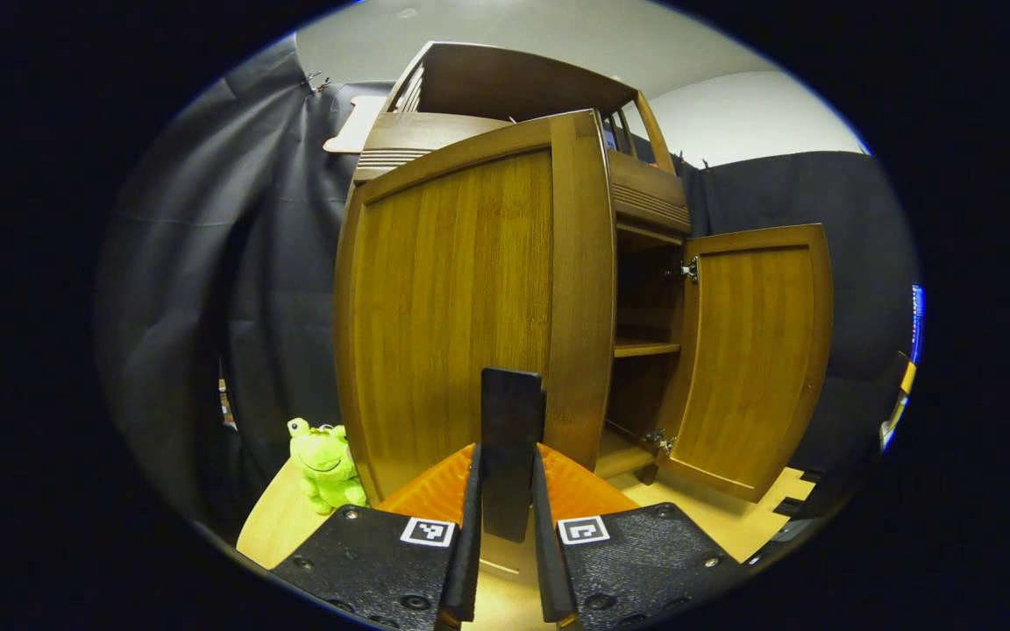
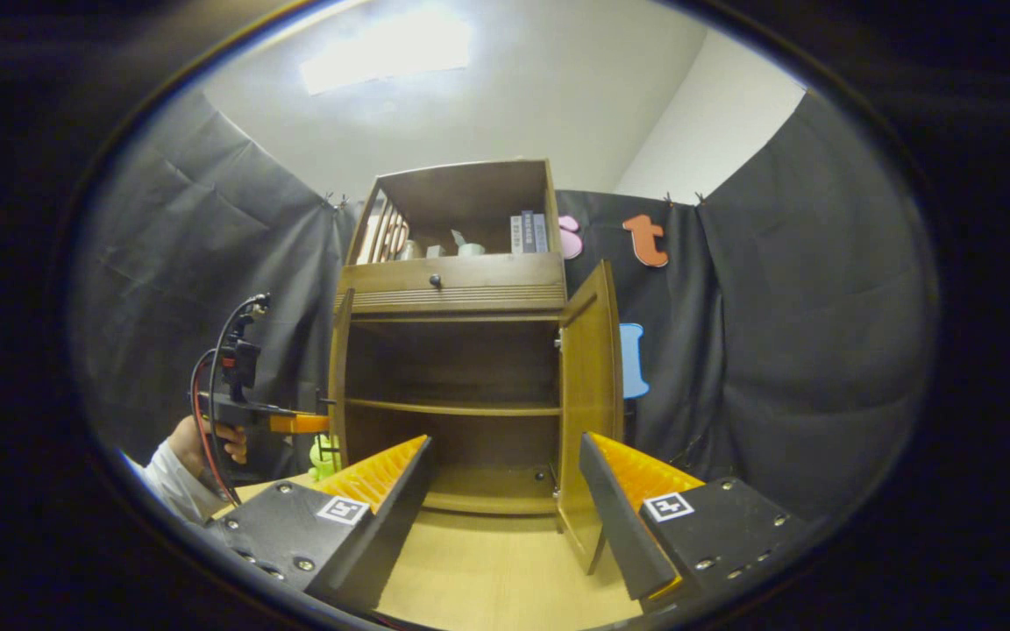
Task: Open the right door of the double-door shoe cabinet with the right hand, and open the left door with the left hand.
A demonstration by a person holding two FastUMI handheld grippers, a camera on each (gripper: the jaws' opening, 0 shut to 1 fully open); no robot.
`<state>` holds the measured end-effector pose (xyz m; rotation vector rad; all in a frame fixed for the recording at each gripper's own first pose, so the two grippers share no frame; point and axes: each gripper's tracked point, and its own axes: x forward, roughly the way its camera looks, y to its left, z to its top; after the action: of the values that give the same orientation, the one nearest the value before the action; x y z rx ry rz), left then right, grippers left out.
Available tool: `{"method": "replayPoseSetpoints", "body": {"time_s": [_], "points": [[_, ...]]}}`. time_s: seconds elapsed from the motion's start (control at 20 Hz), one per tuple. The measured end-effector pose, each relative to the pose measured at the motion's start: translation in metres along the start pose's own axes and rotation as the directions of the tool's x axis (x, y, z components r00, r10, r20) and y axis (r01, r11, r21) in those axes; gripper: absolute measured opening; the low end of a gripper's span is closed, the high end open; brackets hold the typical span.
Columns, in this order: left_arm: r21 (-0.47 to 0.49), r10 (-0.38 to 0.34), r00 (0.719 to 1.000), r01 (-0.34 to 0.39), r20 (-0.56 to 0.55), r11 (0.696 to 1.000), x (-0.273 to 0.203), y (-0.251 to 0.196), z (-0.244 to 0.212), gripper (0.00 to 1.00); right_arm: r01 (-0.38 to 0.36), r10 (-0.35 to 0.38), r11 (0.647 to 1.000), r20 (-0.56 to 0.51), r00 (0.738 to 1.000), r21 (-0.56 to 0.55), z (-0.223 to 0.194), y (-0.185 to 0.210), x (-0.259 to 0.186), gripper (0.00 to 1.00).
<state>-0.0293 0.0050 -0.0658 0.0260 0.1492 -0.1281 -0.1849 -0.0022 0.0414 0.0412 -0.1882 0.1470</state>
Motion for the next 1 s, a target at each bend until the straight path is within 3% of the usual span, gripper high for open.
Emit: {"method": "replayPoseSetpoints", "body": {"time_s": [0.35,1.0], "points": [[0.018,0.055,0.998,-0.056,0.011,0.998,-0.021,0.020,-0.001,0.27,0.002,-0.002,1.000,-0.002,1.000,0.016,0.001,0.002,-0.001,0.98],[0.101,0.179,0.984,-0.179,0.010,0.979,-0.060,0.074,0.001,0.10,-0.007,0.007,0.999,-0.002,1.000,0.038,-0.009,0.007,0.006,0.97]]}}
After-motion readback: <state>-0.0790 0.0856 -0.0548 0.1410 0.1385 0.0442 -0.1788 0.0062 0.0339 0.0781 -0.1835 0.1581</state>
